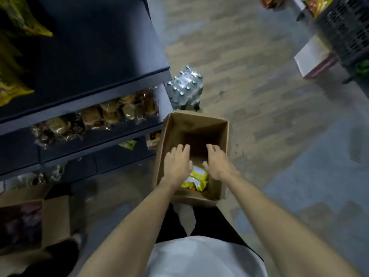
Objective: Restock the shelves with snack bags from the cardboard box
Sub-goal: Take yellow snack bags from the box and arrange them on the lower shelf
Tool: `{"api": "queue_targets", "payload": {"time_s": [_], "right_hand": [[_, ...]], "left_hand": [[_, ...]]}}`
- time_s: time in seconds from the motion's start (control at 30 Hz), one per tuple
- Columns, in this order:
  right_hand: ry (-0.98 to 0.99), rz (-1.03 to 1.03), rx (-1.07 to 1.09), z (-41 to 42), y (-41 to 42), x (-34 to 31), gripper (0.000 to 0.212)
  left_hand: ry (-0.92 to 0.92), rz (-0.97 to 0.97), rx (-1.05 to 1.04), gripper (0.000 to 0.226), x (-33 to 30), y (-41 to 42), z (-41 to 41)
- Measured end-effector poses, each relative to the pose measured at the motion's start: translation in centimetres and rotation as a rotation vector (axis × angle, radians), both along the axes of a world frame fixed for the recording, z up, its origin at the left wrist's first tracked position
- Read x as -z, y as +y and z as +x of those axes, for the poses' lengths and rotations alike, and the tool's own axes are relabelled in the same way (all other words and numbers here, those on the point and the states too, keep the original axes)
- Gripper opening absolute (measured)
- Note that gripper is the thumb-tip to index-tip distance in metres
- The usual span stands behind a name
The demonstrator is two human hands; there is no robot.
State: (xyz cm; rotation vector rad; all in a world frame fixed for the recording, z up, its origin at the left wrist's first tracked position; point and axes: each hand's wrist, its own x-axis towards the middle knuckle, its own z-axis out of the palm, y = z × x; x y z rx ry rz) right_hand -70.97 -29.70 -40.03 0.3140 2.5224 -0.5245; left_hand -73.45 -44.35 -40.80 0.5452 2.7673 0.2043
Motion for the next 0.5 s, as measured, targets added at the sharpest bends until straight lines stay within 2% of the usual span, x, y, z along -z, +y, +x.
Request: {"api": "queue_targets", "payload": {"time_s": [0.1,0.17,0.23,0.37,0.5], "right_hand": [[-0.104,-0.041,-0.063,0.0,-0.7,2.8,0.061],[-0.194,-0.053,-0.061,-0.4,-1.0,5.2,0.056],[-0.297,-0.049,-0.038,-0.4,-1.2,8.0,0.051],[-0.411,-0.049,-0.029,-0.1,-1.9,14.3,0.055],[-0.45,-0.089,0.031,-0.9,-2.2,18.8,0.066]], "left_hand": [[-0.203,-0.048,-0.076,0.036,3.0,0.7,0.7],[-0.434,-0.05,-0.221,0.04,6.2,0.8,0.7],[-0.621,-0.083,-0.256,0.045,9.7,0.5,0.7],[-0.714,-0.202,-0.155,0.048,15.8,0.3,0.8],[-0.769,-0.205,-0.178,0.051,20.4,0.3,0.6]]}}
